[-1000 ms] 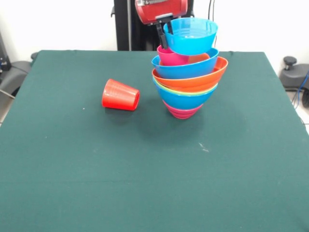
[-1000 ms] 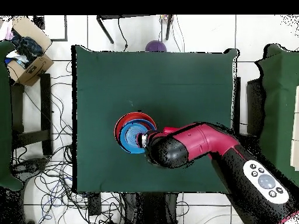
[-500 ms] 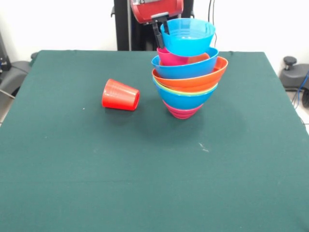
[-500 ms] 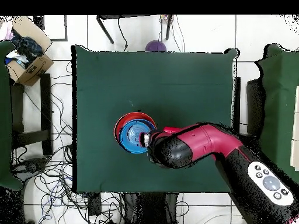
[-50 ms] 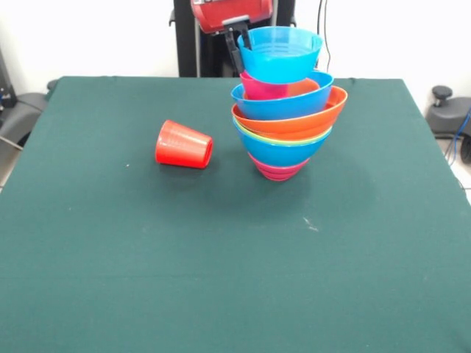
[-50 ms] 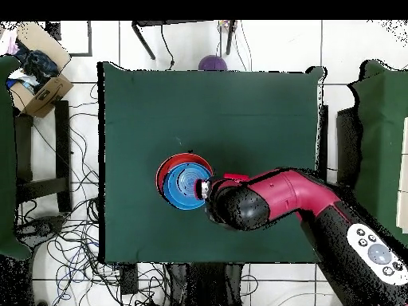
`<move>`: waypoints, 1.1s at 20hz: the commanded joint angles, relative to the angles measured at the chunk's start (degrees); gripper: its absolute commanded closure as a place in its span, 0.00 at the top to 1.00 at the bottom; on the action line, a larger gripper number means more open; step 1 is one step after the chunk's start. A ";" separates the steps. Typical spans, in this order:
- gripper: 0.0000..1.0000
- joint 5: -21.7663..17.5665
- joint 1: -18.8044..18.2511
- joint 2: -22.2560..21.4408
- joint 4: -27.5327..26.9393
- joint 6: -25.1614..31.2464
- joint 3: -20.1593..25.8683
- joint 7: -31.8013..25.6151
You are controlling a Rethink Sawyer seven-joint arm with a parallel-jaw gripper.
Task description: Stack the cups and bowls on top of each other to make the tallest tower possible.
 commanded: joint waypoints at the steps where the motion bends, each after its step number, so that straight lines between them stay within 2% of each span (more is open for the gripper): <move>1: 0.00 -2.39 -0.08 2.65 2.62 3.57 1.75 -13.95; 22: 0.00 -5.60 1.28 2.64 3.89 1.61 0.58 -11.83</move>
